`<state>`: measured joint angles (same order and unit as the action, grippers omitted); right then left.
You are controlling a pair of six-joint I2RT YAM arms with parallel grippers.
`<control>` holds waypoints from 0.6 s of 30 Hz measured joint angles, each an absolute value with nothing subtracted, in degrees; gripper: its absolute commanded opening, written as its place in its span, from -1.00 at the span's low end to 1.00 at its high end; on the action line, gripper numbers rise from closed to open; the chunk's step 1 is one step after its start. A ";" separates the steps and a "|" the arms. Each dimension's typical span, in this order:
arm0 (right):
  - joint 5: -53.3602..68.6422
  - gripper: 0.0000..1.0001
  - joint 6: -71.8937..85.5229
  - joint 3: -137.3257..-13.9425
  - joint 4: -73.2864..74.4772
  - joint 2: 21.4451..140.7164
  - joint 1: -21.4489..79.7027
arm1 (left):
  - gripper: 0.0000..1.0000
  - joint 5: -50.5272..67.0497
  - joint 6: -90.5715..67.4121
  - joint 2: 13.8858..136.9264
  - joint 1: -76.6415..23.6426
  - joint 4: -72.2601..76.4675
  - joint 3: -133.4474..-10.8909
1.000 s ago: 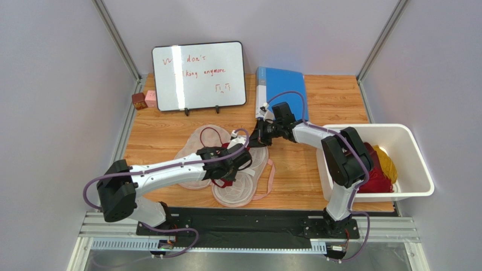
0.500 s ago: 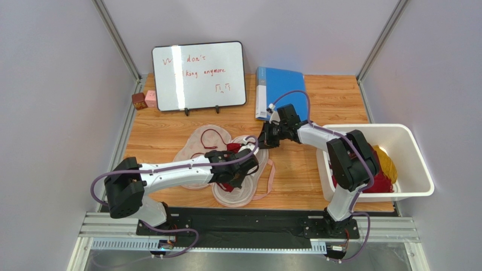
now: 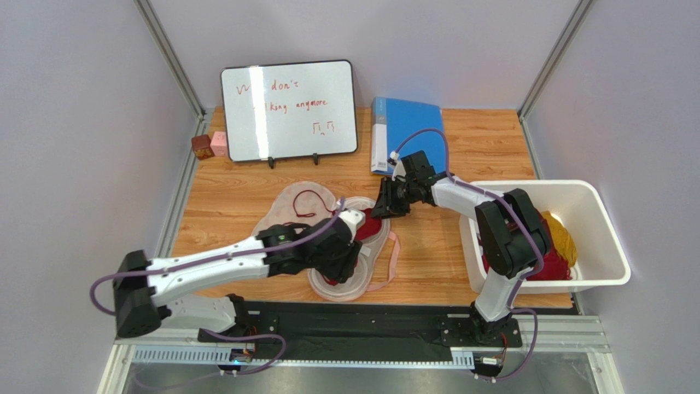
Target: Place the bra in the laundry bag and zip it closed
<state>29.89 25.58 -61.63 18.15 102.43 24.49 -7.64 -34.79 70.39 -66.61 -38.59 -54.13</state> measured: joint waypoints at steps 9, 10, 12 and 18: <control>23.92 0.56 23.62 -66.74 24.71 100.09 26.37 | 0.06 0.25 -39.68 57.01 -53.30 -32.73 -55.00; 22.55 0.58 23.42 -67.11 25.74 99.24 26.72 | 0.00 1.52 -40.25 58.24 -51.20 -31.59 -54.83; 20.43 0.57 23.24 -67.22 27.22 97.21 27.14 | -0.04 3.29 -41.52 61.98 -48.07 -29.45 -54.63; 20.08 0.29 24.43 -64.38 26.72 92.33 27.35 | -0.14 8.80 -43.57 74.26 -44.03 -23.35 -53.84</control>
